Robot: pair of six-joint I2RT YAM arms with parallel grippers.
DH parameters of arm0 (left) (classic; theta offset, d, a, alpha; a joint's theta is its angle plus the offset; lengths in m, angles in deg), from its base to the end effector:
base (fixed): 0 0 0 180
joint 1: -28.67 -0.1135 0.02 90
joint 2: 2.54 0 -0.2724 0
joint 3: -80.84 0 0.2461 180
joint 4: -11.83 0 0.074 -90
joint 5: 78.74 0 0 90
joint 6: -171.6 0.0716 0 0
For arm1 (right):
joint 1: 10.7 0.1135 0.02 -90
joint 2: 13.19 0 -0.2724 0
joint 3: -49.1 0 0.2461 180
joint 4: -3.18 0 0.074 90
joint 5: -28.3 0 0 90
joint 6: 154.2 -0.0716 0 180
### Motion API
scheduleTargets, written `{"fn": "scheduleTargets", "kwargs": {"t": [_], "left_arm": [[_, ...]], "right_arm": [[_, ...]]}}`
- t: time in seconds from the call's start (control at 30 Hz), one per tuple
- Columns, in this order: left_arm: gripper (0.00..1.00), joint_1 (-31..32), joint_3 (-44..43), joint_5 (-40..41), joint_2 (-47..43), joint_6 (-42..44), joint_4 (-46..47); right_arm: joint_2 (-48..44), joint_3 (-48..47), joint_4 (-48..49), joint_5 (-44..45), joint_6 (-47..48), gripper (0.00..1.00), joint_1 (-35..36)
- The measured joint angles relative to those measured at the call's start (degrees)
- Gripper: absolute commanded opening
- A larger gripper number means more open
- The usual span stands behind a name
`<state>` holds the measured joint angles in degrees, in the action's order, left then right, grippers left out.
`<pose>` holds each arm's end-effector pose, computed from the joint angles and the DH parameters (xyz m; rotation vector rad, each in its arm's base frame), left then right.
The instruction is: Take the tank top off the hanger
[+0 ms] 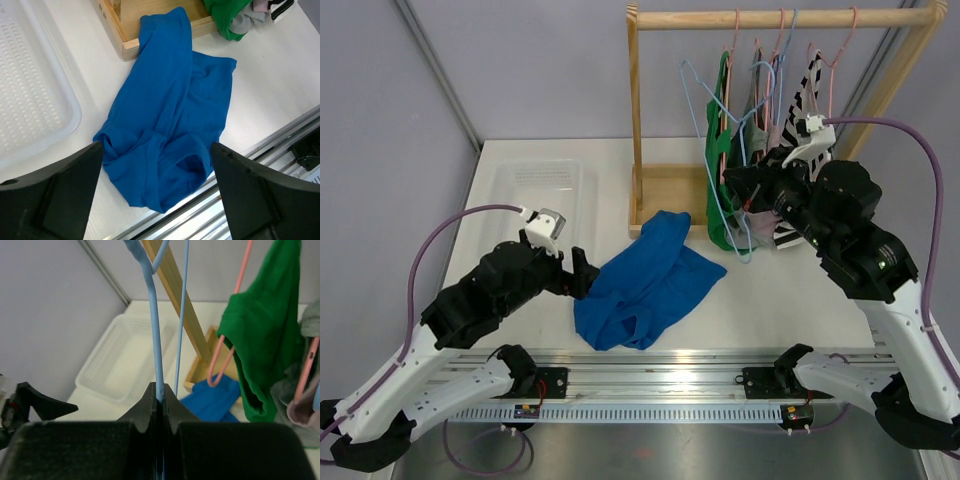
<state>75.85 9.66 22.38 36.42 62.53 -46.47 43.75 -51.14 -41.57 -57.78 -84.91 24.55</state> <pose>0.1093 -0.0977 0.3526 0.3779 2.0234 -0.5330 0.1628 0.1091 0.5069 -0.1533 1.6341 0.7008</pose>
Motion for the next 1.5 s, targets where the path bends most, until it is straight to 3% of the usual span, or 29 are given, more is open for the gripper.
{"fn": "scheduleTargets", "kwargs": {"t": [0.27, 0.7, 0.93, 0.97, 1.0, 1.03, 1.13, 1.17, 1.23, 1.37, 1.5], "left_arm": [[0.99, 0.0, 3.4, 0.2, -3.2, 0.2, 1.0], [0.99, 0.0, 5.1, 3.0, -4.7, -0.6, 1.0], [0.99, 0.0, 5.1, 4.6, -1.4, -2.3, 0.9], [0.99, 0.0, 5.0, 4.8, -0.9, -2.5, 1.0], [0.99, 0.0, 5.0, 5.0, -0.2, -3.0, 1.0], [0.99, 0.0, 5.0, 5.1, 0.7, -3.4, 1.0], [0.99, 0.3, 5.0, 5.4, 3.8, -4.7, 1.5], [0.99, 0.7, 4.9, 5.4, 5.2, -5.1, 1.7], [0.99, 1.5, 4.7, 5.4, 8.2, -5.9, 2.6], [0.99, 3.5, 4.5, 5.2, 14.7, -6.6, 5.4], [0.99, 5.3, 4.5, 4.2, 22.3, -6.8, 8.9]], "right_arm": [[17.0, -18.8, -12.8, 7.6, 3.6, 0.0, 0.0], [49.1, -56.3, -21.0, 15.3, 7.4, 0.0, -0.6], [55.1, -61.2, -23.0, 15.4, 8.0, 0.02, -2.5], [55.1, -60.6, -23.1, 15.4, 7.9, 0.06, -2.7], [54.6, -59.5, -22.9, 15.1, 7.9, 0.17, -2.9], [53.9, -57.9, -22.7, 14.8, 7.9, 0.38, -3.0], [51.6, -53.4, -22.2, 13.6, 7.9, 0.57, -3.0], [50.9, -52.5, -22.2, 13.0, 7.9, 0.72, -3.0], [49.7, -51.9, -22.4, 11.9, 7.6, 0.87, -3.0], [45.6, -51.5, -22.6, 9.3, 7.8, 0.99, -3.0], [37.0, -47.4, -22.3, 5.3, 7.9, 1.0, -3.0]]}}
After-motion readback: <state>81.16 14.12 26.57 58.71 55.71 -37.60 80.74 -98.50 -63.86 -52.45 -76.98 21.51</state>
